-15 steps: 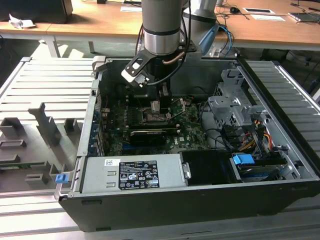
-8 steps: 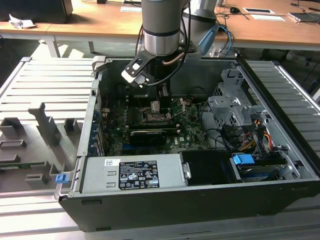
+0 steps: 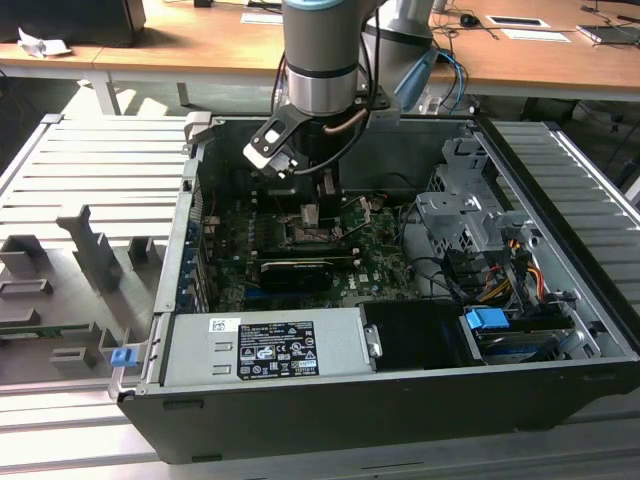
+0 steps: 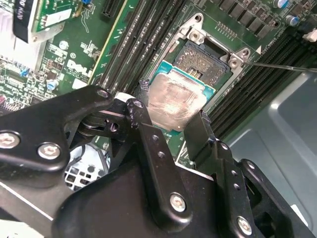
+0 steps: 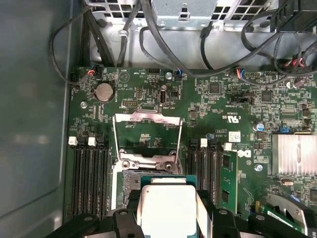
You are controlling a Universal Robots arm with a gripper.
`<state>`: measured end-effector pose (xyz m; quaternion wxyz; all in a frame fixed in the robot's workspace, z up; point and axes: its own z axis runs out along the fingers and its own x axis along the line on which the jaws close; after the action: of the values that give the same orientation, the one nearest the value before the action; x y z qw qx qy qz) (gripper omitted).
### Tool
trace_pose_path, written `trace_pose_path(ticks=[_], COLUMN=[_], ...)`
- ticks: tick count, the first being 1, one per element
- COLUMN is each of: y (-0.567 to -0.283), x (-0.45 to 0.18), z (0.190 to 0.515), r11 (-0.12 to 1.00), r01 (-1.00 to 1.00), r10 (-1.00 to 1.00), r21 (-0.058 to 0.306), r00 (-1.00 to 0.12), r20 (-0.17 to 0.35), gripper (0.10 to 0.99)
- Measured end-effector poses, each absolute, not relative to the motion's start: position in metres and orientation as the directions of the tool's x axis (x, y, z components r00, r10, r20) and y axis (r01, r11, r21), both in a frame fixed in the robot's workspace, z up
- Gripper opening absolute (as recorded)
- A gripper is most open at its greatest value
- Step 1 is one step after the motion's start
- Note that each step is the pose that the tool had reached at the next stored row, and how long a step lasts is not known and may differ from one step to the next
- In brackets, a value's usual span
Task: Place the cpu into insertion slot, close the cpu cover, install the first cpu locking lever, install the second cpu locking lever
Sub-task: 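Place the cpu into insertion slot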
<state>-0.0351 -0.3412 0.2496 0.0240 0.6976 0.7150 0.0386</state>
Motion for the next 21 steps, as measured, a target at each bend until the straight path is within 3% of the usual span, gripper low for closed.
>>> trace_pose_path(ticks=[21], y=[-0.334], x=[-0.038], z=[0.236], r11=[0.023], r01=[0.996], r10=[0.999], r21=[0.089], r00=[-0.025], r20=[0.020], gripper=[0.529])
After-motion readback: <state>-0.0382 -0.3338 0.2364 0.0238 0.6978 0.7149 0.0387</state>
